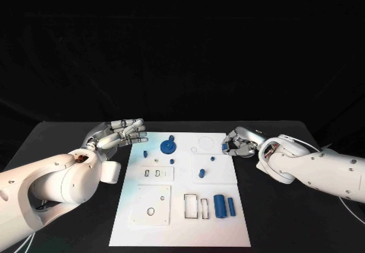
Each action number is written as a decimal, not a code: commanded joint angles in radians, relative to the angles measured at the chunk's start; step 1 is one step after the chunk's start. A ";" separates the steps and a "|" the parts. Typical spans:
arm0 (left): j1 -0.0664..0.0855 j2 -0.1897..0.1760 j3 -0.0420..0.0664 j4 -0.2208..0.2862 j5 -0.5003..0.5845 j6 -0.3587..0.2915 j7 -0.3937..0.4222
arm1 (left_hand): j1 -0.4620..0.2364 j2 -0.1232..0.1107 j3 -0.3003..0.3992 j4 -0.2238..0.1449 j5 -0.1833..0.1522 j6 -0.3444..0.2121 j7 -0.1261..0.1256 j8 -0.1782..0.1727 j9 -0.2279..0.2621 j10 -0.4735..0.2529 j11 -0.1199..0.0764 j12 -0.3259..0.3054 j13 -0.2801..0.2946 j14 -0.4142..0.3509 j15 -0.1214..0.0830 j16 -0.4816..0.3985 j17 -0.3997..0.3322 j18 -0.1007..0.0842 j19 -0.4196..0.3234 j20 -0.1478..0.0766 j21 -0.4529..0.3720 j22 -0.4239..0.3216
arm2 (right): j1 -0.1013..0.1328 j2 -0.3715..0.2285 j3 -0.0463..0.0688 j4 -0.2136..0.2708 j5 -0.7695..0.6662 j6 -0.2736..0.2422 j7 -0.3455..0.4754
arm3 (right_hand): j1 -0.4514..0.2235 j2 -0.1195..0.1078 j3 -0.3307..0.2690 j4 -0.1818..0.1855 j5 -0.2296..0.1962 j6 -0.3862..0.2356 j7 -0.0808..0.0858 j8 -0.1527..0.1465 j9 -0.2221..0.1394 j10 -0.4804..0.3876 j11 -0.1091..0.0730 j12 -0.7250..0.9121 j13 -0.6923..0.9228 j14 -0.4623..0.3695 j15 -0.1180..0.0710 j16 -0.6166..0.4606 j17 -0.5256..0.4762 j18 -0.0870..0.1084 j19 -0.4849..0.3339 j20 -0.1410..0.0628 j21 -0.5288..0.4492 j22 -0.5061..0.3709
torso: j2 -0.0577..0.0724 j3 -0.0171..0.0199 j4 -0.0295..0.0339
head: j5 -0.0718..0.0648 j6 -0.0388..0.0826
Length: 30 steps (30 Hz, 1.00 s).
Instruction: Assemble the parts on the task board
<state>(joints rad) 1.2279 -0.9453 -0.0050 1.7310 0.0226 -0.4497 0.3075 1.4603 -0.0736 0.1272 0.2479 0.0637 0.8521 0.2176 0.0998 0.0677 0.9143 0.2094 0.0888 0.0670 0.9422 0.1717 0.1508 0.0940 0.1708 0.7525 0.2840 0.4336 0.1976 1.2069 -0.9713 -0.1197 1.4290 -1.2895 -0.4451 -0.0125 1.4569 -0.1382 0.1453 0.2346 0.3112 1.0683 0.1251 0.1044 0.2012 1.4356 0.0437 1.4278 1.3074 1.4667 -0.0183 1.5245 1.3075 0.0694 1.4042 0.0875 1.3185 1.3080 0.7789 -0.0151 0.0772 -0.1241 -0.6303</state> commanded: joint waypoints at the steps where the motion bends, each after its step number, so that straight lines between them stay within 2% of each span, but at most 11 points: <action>1: 0.000 0.000 0.001 0.002 0.001 0.014 0.004 | 0.001 0.005 0.000 -0.004 -0.005 -0.001 0.041 -0.004 -0.001 0.000 0.002 -0.004 -0.001 -0.004 0.000 -0.006 0.001 0.005 -0.008 0.001 0.004 0.001 | -0.001 0.002 0.000 -0.001 -0.015 0.010 -0.009 | 0.002 0.010 0.005 -0.001 -0.004 0.005 0.000 0.005 0.001 0.008 0.001 0.003 0.106 0.082 -0.005 0.003 0.176 -0.005 0.008 0.000 0.006 0.059 | 0.000 -0.0001 0.0001 | 0.000 -0.001; 13: 0.000 0.001 0.001 0.000 0.001 0.015 0.003 | 0.001 0.005 0.000 -0.004 -0.005 -0.001 0.041 -0.004 -0.001 0.000 0.002 -0.004 -0.001 -0.004 0.000 -0.006 0.001 0.005 -0.008 0.001 0.004 0.001 | -0.001 0.004 0.000 -0.001 -0.015 -0.007 -0.020 | -0.009 0.011 0.002 0.003 -0.007 0.014 -0.003 0.009 0.003 0.014 -0.001 0.010 0.113 0.084 -0.007 0.007 0.183 -0.008 0.015 -0.002 0.015 0.068 | 0.000 0.0005 -0.0005 | 0.000 -0.003; 16: 0.000 0.002 0.001 0.000 0.001 0.015 0.003 | 0.001 0.005 0.000 -0.004 -0.005 -0.001 0.041 -0.004 -0.001 0.000 0.002 -0.004 -0.001 -0.004 0.000 -0.006 0.001 0.005 -0.008 0.001 0.004 0.001 | -0.001 0.004 0.000 -0.001 -0.015 -0.014 -0.019 | -0.013 0.015 0.001 0.004 -0.007 0.025 -0.008 0.015 0.005 0.021 -0.005 0.017 0.120 0.086 -0.010 0.010 0.189 -0.010 0.021 -0.004 0.023 0.075 | 0.000 0.0008 -0.0004 | -0.001 -0.003; 24: 0.000 0.003 0.001 -0.001 0.001 0.016 0.002 | 0.002 0.007 0.001 -0.005 -0.005 -0.001 0.041 -0.004 -0.001 0.000 0.002 -0.004 0.000 -0.004 0.000 -0.007 0.001 0.005 -0.008 0.001 0.005 0.002 | -0.001 0.004 0.000 0.006 -0.008 -0.046 -0.004 | -0.021 0.029 0.000 -0.002 -0.003 0.078 -0.037 0.050 0.021 0.070 -0.028 0.069 0.178 0.095 -0.030 0.028 0.224 -0.020 0.049 -0.021 0.065 0.112 | 0.000 0.0008 -0.0004 | -0.001 -0.003; 30: 0.000 0.003 0.001 -0.002 0.001 0.016 0.002 | 0.002 0.007 0.001 -0.005 -0.005 -0.001 0.041 -0.004 -0.001 0.000 0.002 -0.004 0.000 -0.004 0.000 -0.007 0.001 0.005 -0.009 0.001 0.005 0.002 | -0.001 0.001 0.003 0.033 -0.003 -0.061 -0.010 | -0.027 0.031 -0.002 -0.001 0.001 0.084 -0.042 0.056 0.024 0.074 -0.033 0.074 0.183 0.097 -0.034 0.032 0.233 -0.023 0.056 -0.025 0.076 0.121 | -0.001 0.0011 -0.0001 | -0.003 -0.001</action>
<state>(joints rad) 1.2279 -0.9441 -0.0050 1.7282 0.0226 -0.4496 0.3063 1.4603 -0.0736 0.1272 0.2479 0.0637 0.8521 0.2176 0.0999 0.0677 0.9143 0.2093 0.0888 0.0670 0.9421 0.1718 0.1508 0.0940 0.1708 0.7525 0.2840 0.4336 0.1983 1.2066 -0.9697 -0.1178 1.4529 -1.2902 -0.4843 -0.0235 1.4275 -0.1177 0.1447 0.2345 0.3071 1.1416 0.0873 0.1584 0.2241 1.4661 0.0170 1.4984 1.3081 1.4648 -0.0451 1.5496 1.3073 0.0530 1.4526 0.0640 1.3881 1.3076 0.7785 -0.0140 0.0767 -0.1257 -0.6331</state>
